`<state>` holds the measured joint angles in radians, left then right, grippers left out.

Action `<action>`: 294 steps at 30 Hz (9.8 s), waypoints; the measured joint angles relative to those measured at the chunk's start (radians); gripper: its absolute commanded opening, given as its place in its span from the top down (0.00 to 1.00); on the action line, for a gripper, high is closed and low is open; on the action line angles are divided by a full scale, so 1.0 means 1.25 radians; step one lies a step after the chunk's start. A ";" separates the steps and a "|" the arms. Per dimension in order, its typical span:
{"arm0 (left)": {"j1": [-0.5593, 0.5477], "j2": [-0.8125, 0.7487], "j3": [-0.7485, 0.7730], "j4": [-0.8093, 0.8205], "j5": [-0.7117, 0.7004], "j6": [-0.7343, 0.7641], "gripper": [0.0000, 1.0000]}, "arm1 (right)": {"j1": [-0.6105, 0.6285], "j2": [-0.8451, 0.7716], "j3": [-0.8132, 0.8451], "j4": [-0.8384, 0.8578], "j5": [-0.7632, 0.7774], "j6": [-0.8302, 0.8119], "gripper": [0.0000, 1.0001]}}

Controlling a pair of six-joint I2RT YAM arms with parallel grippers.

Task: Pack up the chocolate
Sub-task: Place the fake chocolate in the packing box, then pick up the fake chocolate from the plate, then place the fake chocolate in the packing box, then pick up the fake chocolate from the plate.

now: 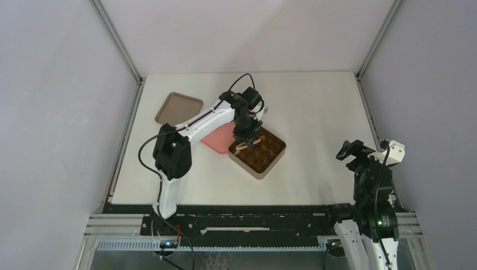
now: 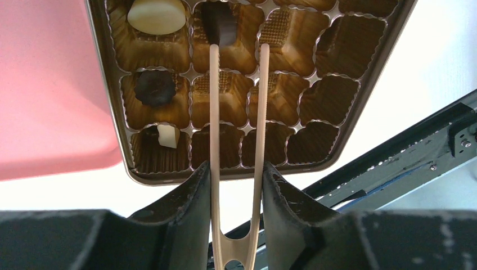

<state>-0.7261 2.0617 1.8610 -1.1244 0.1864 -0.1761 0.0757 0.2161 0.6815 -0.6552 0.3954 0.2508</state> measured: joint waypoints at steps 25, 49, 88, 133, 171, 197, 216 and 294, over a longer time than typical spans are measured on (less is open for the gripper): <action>0.117 -0.114 -0.056 -0.027 -0.068 0.004 0.60 | 0.003 0.000 0.000 0.000 0.000 0.000 0.05; 0.286 0.098 0.090 -0.047 -0.201 0.014 0.61 | 0.003 0.000 0.000 0.000 0.000 0.000 0.04; 0.258 0.081 0.001 -0.026 -0.168 0.007 0.85 | 0.003 0.000 0.000 0.000 0.002 0.000 0.04; -0.039 -0.134 -0.222 0.036 -0.056 0.008 0.75 | 0.004 -0.005 0.000 0.000 0.003 0.000 0.04; 0.067 -0.186 -0.202 0.024 -0.102 0.010 0.58 | 0.004 -0.005 0.000 0.000 0.003 -0.001 0.04; 0.325 0.093 0.058 -0.043 -0.167 0.060 0.57 | 0.004 -0.005 0.000 0.000 0.003 -0.002 0.04; 0.332 0.158 0.092 -0.041 -0.088 0.072 0.57 | 0.004 -0.005 0.000 0.000 0.006 -0.002 0.04; 0.246 -0.105 -0.137 0.001 -0.029 0.028 0.81 | 0.008 -0.005 0.000 0.000 0.006 -0.002 0.04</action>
<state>-0.4191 1.9308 1.6897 -1.1233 0.1497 -0.1406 0.0856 0.2104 0.6815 -0.6548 0.4026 0.2478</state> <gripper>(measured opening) 0.327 0.961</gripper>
